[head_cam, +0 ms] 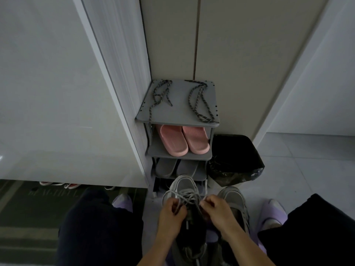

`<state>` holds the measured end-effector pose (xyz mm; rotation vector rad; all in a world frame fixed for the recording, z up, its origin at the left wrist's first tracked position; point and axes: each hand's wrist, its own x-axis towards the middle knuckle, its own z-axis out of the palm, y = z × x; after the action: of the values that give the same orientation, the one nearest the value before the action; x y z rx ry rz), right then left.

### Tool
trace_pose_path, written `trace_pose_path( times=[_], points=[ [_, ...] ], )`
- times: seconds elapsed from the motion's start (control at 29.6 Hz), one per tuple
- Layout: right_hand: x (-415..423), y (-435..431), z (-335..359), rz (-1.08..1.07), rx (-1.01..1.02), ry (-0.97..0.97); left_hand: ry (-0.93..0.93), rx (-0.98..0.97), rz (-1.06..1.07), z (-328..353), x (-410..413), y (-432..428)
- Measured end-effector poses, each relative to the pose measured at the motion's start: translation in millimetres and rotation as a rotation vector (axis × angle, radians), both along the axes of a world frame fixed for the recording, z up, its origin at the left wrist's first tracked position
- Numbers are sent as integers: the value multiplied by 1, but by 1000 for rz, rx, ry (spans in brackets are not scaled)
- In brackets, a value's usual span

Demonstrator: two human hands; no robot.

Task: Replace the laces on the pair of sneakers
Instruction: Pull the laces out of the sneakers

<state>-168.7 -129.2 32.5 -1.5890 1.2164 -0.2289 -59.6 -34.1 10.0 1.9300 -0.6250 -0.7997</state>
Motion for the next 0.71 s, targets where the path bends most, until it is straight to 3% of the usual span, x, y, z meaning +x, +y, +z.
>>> trace_pose_path(
  times=[0.1, 0.2, 0.27, 0.34, 0.41, 0.51, 0.54, 0.61, 0.64, 0.71],
  points=[
    [2, 7, -9, -190, 2, -88, 31, -4, -4, -3, 5, 2],
    [7, -3, 6, -638, 448, -583, 28, 3, -12, -6, 10, 4],
    [2, -20, 23, -669, 472, -721, 35, -12, -14, -6, 9, 3],
    [-7, -27, 44, -410, 398, -595, 35, -23, 5, -5, 8, 2],
    [-17, -20, 59, 29, 384, -285, 12, -68, 61, -3, 10, 0],
    [-32, -7, 64, 693, 335, 250, -309, -27, -126, 0, 23, -3],
    [-33, -6, 60, 748, 223, 371, -396, 5, -228, -1, 27, -2],
    [-28, -9, 49, 586, -149, 482, -440, 41, -329, 2, 33, -3],
    [-23, -11, 45, 451, -310, 464, -451, 39, -330, 1, 34, -3],
    [-8, -16, 35, 308, -441, 336, -490, 47, -333, 5, 34, -5]
  ],
)
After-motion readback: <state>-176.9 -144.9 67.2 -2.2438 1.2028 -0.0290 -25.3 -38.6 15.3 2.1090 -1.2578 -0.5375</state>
